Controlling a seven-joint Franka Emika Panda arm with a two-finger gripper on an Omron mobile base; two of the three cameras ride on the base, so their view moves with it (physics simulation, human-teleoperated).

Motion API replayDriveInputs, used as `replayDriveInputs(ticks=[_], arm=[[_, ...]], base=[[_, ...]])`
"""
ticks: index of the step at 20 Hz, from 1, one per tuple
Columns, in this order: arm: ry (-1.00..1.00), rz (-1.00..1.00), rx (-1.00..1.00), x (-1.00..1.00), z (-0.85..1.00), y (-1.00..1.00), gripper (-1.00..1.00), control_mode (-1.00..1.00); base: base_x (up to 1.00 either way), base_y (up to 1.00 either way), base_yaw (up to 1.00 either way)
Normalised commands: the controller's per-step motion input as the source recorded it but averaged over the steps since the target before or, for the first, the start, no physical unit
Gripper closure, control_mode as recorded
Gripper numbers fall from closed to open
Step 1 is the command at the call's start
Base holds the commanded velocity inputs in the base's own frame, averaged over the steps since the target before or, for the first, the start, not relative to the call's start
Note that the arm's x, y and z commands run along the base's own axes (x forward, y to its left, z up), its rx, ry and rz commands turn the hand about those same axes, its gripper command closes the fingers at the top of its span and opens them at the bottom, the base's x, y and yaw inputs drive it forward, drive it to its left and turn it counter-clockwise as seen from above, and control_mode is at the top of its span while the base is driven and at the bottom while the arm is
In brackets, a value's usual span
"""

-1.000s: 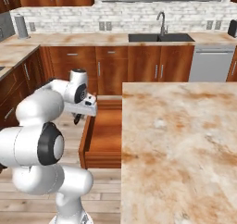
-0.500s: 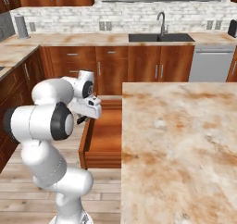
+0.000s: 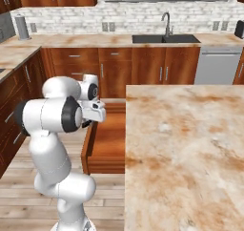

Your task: Pick up the metallic utensils from the counter and place them in the open drawer. Make sure not to pick up any wooden utensils.

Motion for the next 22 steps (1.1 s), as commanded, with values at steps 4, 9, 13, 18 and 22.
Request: replayDriveInputs(ticks=[4, 9, 13, 18, 22], arm=[[0.00, 0.04, 0.00, 0.21, -0.23, 0.00, 1.00, -1.00], [0.00, 0.04, 0.00, 0.23, -0.30, 0.00, 1.00, -1.00], [0.00, 0.06, 0.00, 0.19, -0.33, 0.00, 1.00, -1.00], [0.00, 0.07, 0.00, 0.15, -0.36, 0.00, 1.00, -1.00], [0.00, 0.07, 0.00, 0.14, -0.36, 0.00, 1.00, -1.00]], base=[[0.00, 0.00, 0.00], [0.00, 0.00, 0.00], [0.00, 0.00, 0.00], [0.00, 0.00, 0.00], [0.00, 0.00, 0.00]])
